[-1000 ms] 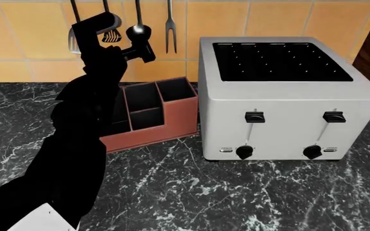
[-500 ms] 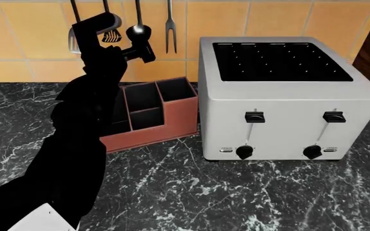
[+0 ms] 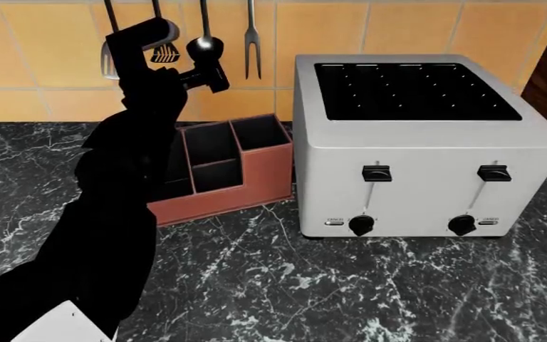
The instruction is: Pick the jam and jam from the counter and place them in the cabinets closest to them.
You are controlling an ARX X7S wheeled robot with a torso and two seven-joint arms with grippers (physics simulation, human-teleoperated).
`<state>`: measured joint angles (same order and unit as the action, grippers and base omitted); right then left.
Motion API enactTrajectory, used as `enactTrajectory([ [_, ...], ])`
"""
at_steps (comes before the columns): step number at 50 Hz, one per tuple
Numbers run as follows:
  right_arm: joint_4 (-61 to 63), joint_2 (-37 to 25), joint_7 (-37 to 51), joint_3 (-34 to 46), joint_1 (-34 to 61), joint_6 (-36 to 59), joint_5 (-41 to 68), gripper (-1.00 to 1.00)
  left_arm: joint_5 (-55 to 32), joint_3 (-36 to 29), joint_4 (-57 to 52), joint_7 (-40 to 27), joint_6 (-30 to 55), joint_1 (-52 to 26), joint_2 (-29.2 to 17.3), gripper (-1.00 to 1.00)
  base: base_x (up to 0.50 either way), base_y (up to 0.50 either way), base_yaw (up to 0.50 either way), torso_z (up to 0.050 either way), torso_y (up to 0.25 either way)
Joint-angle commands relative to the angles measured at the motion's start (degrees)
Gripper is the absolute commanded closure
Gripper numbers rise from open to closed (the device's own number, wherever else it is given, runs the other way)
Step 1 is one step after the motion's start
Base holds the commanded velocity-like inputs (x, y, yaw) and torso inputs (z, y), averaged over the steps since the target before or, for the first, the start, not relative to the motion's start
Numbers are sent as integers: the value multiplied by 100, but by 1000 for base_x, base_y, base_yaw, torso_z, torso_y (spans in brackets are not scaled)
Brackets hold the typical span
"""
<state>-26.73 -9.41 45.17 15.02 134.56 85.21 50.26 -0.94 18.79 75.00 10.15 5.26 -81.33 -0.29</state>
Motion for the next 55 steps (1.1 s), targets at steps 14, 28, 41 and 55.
enactTrajectory([
  [14, 698, -21, 480, -447, 43, 477, 308, -100, -185, -131, -1, 239, -195, -409, 8, -100, 0, 0, 0, 0, 0],
  [28, 1279, -309, 1490, -168, 43, 478, 1855, -100, -319, -396, -2, 453, -375, -461, 14, -100, -10, 0, 0, 0, 0],
  [41, 1280, -401, 2057, -98, 43, 478, 2616, -100, -467, -487, -5, 603, -453, -609, -4, -100, -500, 2, 0, 0, 0],
  [55, 1201, -574, 2880, 39, 43, 472, 3893, -100, -735, -704, -824, 745, -28, -326, 22, -100, -500, 2, 0, 0, 0],
])
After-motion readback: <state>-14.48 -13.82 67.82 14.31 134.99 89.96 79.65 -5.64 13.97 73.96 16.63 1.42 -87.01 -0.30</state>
